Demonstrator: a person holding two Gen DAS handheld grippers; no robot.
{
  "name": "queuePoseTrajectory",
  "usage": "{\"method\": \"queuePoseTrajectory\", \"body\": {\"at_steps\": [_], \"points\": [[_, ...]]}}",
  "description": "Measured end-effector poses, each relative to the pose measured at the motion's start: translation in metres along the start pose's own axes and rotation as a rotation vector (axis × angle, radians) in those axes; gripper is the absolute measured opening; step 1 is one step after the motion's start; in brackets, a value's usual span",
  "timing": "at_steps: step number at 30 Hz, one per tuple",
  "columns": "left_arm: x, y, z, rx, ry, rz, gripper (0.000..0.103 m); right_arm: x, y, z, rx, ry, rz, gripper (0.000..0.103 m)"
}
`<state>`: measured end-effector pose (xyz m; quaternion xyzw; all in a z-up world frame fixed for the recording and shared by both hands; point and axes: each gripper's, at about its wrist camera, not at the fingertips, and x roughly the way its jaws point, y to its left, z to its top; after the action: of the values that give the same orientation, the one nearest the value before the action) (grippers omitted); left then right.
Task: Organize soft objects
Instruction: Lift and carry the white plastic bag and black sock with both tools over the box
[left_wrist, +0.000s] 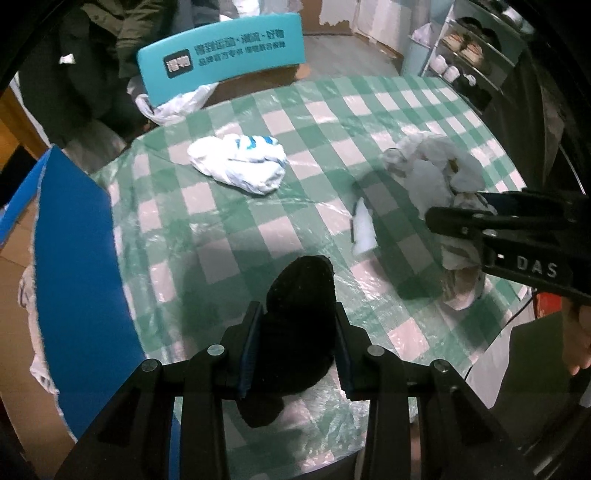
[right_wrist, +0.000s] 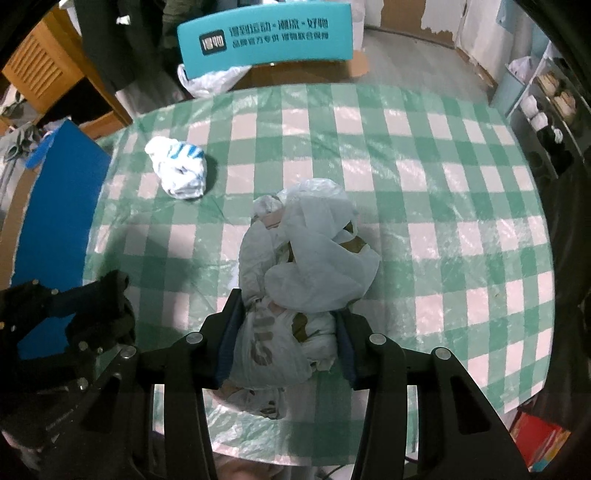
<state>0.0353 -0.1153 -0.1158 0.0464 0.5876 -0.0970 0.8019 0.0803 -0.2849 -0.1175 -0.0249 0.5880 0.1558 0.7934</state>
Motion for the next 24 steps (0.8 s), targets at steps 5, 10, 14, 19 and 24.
{"method": "queuePoseTrajectory", "body": {"at_steps": [5, 10, 14, 19, 24], "points": [[-0.014, 0.008, 0.007, -0.02, -0.03, 0.011, 0.036, -0.017, 0.008, 0.003, -0.026, -0.052, 0.003, 0.044], [-0.03, 0.012, 0.012, -0.027, -0.07, 0.015, 0.036, -0.037, 0.014, 0.007, -0.046, -0.101, 0.017, 0.044], [-0.043, 0.014, 0.013, -0.029, -0.095, 0.013, 0.036, -0.048, 0.019, 0.011, -0.053, -0.135, 0.035, 0.044], [-0.055, 0.018, 0.013, -0.029, -0.118, 0.011, 0.036, -0.062, 0.027, 0.016, -0.066, -0.174, 0.056, 0.044], [-0.066, 0.024, 0.013, -0.037, -0.144, 0.006, 0.036, -0.071, 0.035, 0.02, -0.078, -0.193, 0.071, 0.044]]}}
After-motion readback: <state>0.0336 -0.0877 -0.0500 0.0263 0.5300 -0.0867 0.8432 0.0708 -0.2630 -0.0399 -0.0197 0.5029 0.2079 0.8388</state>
